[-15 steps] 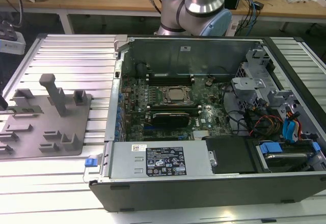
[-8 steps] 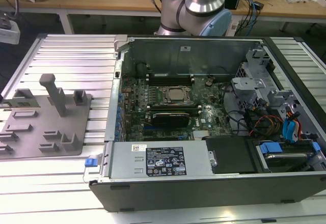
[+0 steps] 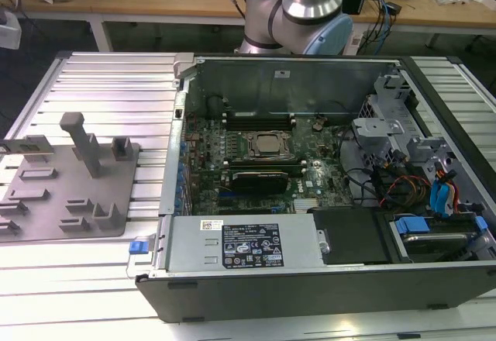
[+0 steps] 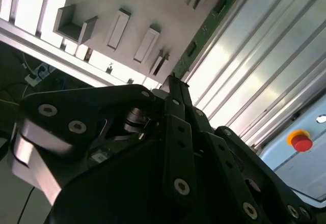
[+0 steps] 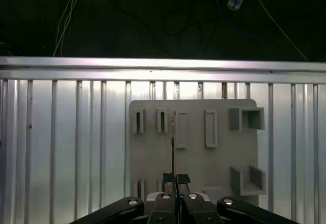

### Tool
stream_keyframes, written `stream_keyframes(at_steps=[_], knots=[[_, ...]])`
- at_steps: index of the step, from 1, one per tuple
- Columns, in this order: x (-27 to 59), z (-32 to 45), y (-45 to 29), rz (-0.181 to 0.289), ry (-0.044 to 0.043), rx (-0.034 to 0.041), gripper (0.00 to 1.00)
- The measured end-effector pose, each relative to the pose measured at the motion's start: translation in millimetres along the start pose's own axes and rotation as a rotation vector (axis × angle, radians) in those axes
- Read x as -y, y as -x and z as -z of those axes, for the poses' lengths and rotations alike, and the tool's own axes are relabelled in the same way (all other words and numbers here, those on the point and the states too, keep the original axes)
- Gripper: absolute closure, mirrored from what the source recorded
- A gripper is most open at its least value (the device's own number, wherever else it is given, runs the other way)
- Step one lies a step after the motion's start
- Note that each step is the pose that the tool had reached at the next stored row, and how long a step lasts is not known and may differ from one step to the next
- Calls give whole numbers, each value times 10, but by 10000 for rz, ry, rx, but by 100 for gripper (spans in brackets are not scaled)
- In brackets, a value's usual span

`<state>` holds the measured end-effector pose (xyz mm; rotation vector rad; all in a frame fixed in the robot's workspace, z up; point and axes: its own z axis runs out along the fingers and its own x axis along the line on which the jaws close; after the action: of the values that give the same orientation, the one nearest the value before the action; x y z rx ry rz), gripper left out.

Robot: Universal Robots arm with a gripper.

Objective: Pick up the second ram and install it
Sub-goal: 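Pick up the second ram and move it above second insertion slot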

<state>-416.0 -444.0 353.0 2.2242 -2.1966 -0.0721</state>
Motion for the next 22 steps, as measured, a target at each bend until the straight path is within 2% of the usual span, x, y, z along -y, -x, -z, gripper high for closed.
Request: stream_keyframes(at_steps=[5,8,13,15,18,22], knots=[[-6,161,11,0,0,0,91],[-11,301,19,1,-1,0,91],[-16,428,28,1,-2,0,91],[-20,528,37,1,-2,0,91],[-25,637,48,0,-5,0,91],[-27,686,52,1,-7,1,91]])
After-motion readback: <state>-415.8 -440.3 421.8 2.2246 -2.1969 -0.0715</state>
